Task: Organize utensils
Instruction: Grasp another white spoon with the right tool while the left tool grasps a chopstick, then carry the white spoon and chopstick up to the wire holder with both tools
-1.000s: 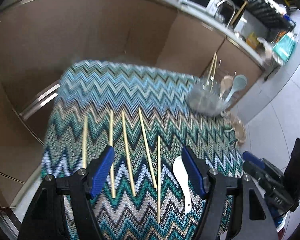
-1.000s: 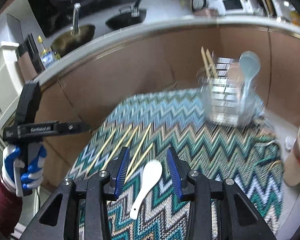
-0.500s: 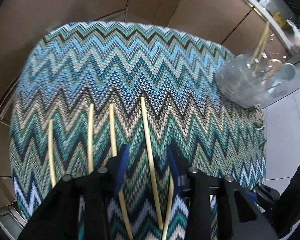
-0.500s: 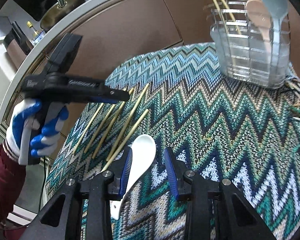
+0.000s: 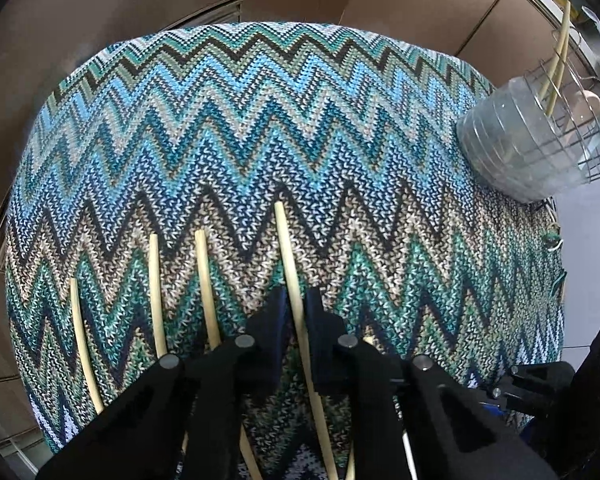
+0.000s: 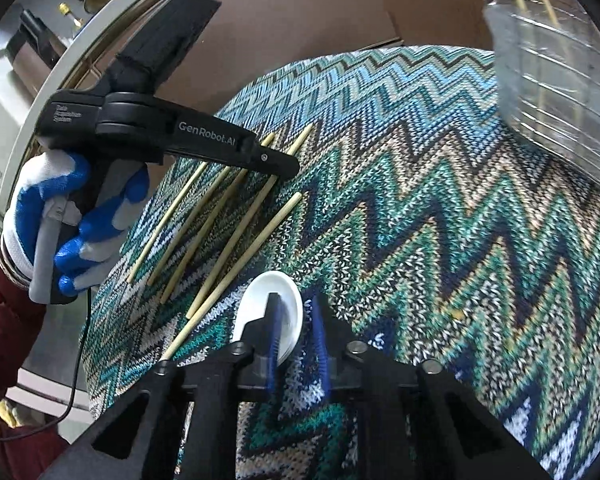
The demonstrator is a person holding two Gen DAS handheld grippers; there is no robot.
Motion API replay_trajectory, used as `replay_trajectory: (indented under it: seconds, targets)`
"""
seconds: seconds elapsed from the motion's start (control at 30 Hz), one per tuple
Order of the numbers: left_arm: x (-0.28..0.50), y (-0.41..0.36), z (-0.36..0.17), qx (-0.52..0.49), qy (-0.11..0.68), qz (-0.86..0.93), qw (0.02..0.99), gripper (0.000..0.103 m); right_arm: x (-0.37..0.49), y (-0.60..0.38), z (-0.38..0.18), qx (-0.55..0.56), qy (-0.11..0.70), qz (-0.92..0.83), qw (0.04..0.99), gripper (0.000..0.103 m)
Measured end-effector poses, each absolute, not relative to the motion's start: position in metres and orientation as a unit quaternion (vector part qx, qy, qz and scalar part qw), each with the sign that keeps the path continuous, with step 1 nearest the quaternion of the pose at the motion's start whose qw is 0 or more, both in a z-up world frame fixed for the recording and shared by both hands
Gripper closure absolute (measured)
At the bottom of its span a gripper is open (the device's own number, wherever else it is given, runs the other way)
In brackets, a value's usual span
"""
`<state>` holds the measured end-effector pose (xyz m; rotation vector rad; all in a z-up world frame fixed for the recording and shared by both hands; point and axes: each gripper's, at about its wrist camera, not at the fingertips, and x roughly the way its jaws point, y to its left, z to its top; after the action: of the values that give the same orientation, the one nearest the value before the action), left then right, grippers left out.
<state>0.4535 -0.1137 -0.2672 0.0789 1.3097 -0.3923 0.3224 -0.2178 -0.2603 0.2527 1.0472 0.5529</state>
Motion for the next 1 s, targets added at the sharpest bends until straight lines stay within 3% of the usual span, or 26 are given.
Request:
replay_trajectory:
  seconds: [0.37, 1.0]
  targets:
    - [0.418, -0.101, -0.261, 0.003, 0.569, -0.178, 0.802, 0.098, 0.320, -0.208, -0.251, 0.091, 0.469, 0.256, 0.840, 0.097]
    - [0.325, -0.048, -0.151, -0.062, 0.435, -0.199, 0.876, 0.098, 0.233, -0.204, -0.176, 0.060, 0.370, 0.165, 0.913, 0.097]
